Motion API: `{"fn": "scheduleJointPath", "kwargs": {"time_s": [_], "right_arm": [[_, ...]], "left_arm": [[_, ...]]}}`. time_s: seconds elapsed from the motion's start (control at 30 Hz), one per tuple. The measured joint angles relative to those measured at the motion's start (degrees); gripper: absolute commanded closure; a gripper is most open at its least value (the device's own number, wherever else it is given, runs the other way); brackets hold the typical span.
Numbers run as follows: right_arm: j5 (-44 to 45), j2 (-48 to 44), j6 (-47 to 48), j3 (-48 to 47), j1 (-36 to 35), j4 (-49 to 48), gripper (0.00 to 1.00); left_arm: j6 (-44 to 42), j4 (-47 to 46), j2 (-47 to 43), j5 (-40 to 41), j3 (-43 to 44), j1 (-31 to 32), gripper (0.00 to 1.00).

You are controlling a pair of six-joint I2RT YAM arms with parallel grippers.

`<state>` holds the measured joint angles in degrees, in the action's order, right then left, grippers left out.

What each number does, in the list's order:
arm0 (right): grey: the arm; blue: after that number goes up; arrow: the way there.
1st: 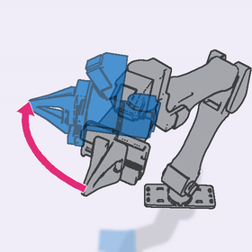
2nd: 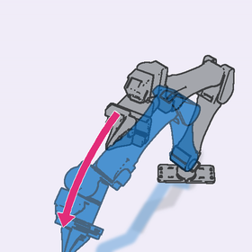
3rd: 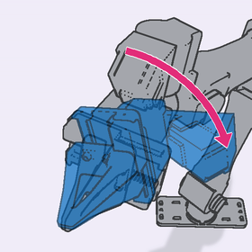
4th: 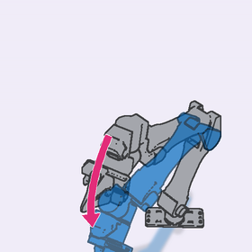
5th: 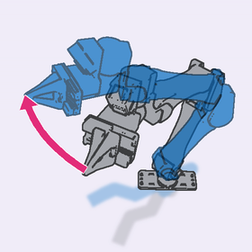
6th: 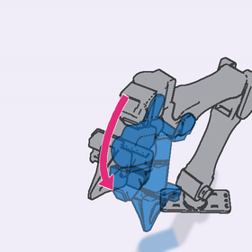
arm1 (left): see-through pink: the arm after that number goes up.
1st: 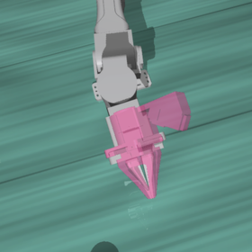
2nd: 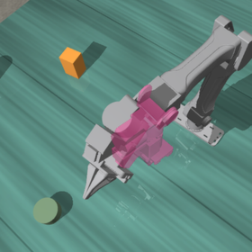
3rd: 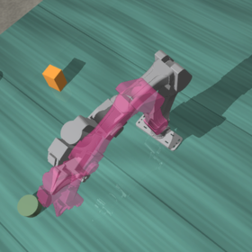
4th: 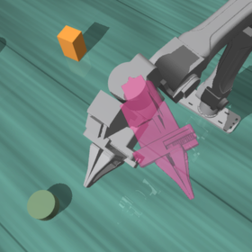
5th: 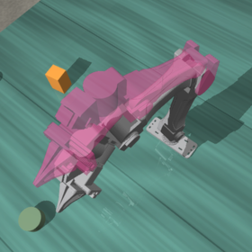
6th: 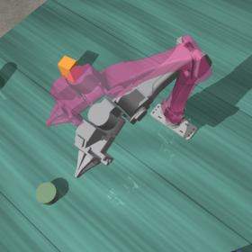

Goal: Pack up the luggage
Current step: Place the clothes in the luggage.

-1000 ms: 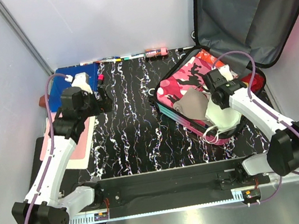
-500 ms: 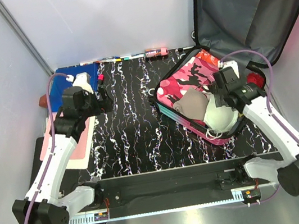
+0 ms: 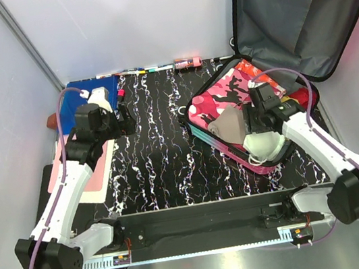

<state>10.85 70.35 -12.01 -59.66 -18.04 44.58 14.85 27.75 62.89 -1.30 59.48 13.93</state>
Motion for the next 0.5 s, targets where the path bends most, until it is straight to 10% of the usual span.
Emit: {"fn": "scheduleJointPath", "kwargs": {"time_s": [0.3,0.5], "right_arm": [[1.9,2.6,-3.9,1.2,0.9,-0.7,0.50],[2.2,1.7,-5.6,1.2,1.6,0.3,0.36]], "left_arm": [[0.0,0.0,0.0,0.0,0.0,0.0,0.01],[0.0,0.0,0.0,0.0,0.0,0.0,0.01]]}}
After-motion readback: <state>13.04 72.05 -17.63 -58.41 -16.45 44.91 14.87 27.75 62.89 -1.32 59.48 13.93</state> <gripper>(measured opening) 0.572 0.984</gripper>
